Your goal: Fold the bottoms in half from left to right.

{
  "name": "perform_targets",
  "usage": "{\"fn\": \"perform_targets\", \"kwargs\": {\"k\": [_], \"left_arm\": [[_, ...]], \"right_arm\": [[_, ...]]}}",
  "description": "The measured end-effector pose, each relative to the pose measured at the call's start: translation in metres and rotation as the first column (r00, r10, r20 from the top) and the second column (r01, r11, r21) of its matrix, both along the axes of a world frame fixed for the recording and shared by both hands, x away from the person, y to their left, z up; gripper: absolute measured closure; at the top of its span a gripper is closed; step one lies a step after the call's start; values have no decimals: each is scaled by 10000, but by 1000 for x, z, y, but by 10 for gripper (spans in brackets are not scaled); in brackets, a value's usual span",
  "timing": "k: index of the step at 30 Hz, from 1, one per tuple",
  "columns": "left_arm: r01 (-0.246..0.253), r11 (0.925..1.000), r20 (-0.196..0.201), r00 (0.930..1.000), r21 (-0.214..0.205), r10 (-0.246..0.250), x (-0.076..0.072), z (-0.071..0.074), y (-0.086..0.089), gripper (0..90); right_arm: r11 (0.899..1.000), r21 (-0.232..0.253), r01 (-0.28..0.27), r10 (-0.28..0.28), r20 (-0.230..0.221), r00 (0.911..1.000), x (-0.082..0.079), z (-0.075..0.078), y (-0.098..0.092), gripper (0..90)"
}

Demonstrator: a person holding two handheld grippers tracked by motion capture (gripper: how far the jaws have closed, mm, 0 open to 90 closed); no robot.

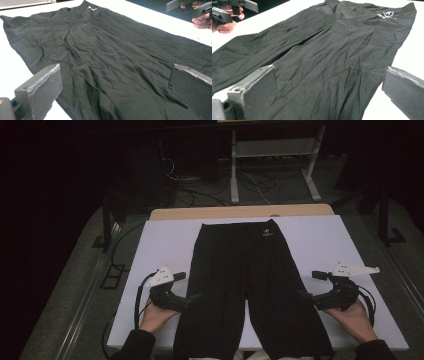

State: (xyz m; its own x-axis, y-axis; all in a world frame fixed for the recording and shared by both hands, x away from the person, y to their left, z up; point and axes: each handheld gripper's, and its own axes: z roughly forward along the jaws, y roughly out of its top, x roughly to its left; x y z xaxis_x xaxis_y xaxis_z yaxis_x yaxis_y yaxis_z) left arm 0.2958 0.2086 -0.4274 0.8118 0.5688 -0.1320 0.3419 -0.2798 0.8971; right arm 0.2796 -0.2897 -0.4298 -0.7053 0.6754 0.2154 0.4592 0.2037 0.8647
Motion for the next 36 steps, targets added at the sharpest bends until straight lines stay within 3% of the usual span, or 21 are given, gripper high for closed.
{"fn": "perform_targets", "kwargs": {"k": [21,36], "left_arm": [[-12,9999,27,10000,116,11,-3,0,-4,0],[305,9995,-98,9995,9,-305,-6,0,-10,0]], "right_arm": [[9999,-120,52,-49,167,9998,-2,4,3,0],[9993,-372,-20,26,158,9999,2,12,11,0]]}}
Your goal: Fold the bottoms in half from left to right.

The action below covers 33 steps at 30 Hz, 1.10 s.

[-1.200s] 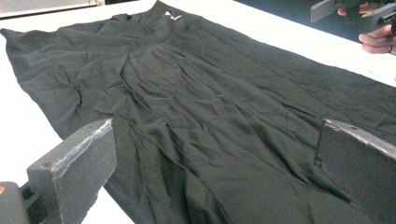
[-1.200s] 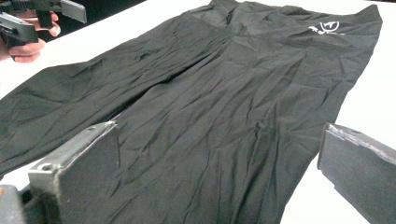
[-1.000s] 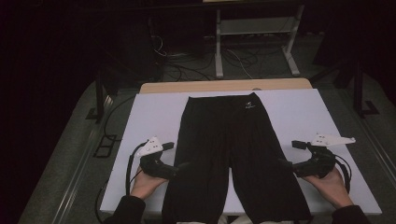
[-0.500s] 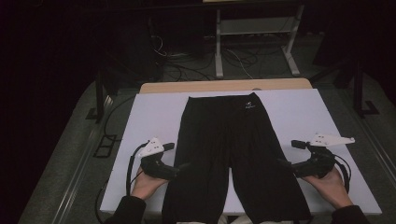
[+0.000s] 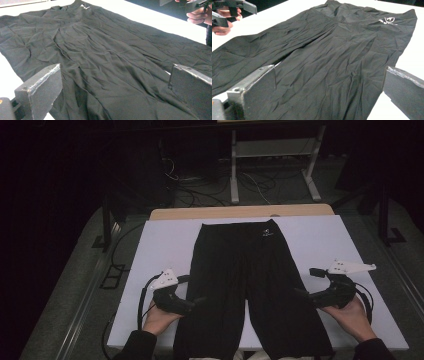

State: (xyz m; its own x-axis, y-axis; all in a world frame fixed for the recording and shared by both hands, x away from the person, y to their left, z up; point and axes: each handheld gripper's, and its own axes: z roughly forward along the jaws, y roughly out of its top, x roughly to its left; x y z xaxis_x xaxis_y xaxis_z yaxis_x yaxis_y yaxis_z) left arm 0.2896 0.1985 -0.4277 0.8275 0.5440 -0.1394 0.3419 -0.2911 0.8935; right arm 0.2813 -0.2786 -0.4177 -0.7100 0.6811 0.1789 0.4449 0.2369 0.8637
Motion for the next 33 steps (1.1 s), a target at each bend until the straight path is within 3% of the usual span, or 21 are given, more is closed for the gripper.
{"fn": "perform_targets", "kwargs": {"k": [33], "left_arm": [[86,9999,-44,10000,111,-85,0,-2,-2,0]], "right_arm": [[9978,-438,-506,504,-69,9987,39,26,32,0]]}}
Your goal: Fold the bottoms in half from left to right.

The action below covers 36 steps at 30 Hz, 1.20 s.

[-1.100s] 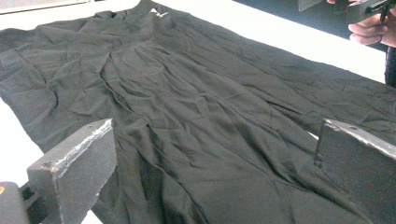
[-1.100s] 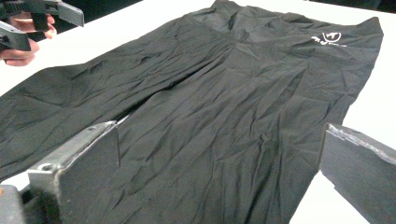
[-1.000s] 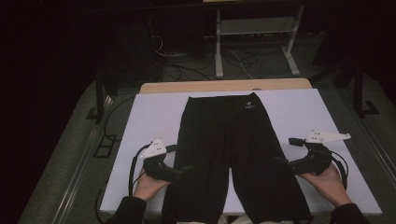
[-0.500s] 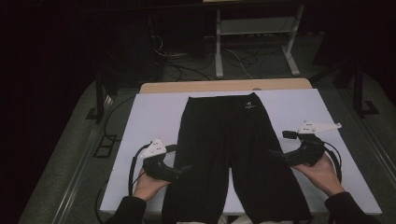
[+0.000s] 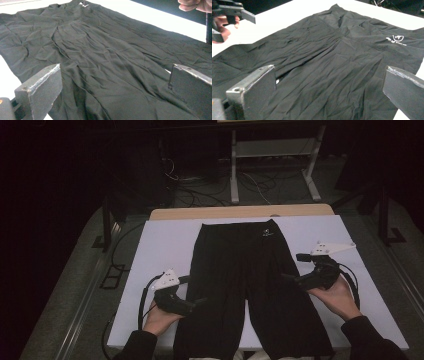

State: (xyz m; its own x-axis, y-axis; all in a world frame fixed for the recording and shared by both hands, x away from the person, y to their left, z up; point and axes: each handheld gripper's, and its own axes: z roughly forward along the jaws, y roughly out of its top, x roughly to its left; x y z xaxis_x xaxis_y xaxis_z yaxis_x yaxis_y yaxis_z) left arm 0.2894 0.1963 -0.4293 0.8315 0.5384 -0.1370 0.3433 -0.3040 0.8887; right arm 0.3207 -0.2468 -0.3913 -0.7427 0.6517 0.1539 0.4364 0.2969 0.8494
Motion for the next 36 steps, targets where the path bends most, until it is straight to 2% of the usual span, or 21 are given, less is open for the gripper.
{"fn": "perform_targets", "kwargs": {"k": [8,13,36], "left_arm": [[6,10000,-18,10000,3,-6,0,0,0,0],[42,10000,-28,10000,16,-41,0,0,0,0],[32,10000,-33,10000,25,-32,0,0,0,0]], "right_arm": [[10000,47,40,-40,57,10000,12,6,7,0],[9999,-118,-42,44,103,9999,21,10,15,0],[9995,-310,-116,118,69,9999,50,17,44,0]]}}
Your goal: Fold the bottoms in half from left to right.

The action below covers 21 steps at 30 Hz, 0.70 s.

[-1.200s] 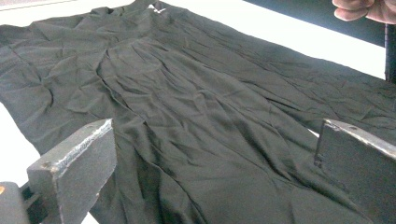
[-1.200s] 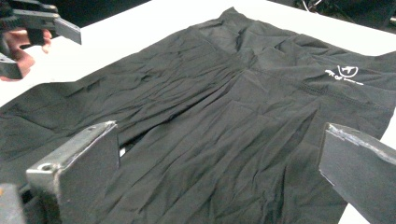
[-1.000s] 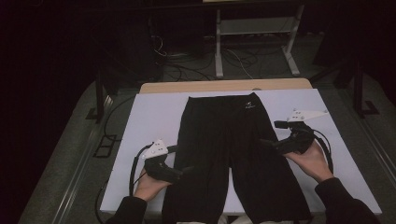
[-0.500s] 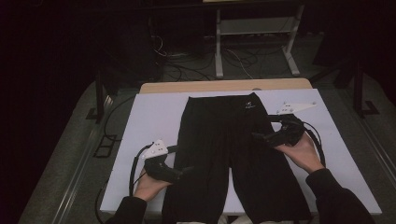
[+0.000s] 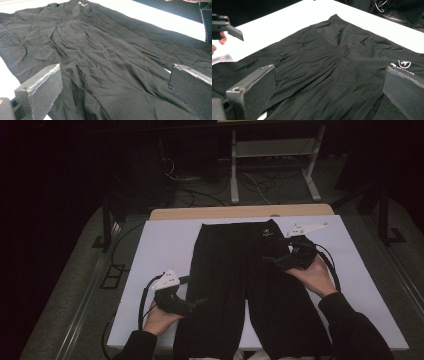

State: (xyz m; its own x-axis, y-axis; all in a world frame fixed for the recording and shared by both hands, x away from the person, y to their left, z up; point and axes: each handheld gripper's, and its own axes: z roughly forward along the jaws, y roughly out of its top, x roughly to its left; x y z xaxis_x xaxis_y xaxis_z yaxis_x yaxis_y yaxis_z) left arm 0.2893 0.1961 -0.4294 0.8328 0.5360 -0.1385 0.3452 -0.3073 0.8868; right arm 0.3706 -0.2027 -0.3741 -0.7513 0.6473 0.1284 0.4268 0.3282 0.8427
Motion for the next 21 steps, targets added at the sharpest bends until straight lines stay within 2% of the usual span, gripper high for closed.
{"fn": "perform_targets", "kwargs": {"k": [15,21], "left_arm": [[29,10000,-20,10000,4,-29,0,0,0,0],[-20,10000,-28,10000,-15,20,0,0,0,0]], "right_arm": [[9998,-101,172,-173,-147,9997,19,-2,13,0],[9999,-104,127,-128,-52,9999,28,4,19,0]]}}
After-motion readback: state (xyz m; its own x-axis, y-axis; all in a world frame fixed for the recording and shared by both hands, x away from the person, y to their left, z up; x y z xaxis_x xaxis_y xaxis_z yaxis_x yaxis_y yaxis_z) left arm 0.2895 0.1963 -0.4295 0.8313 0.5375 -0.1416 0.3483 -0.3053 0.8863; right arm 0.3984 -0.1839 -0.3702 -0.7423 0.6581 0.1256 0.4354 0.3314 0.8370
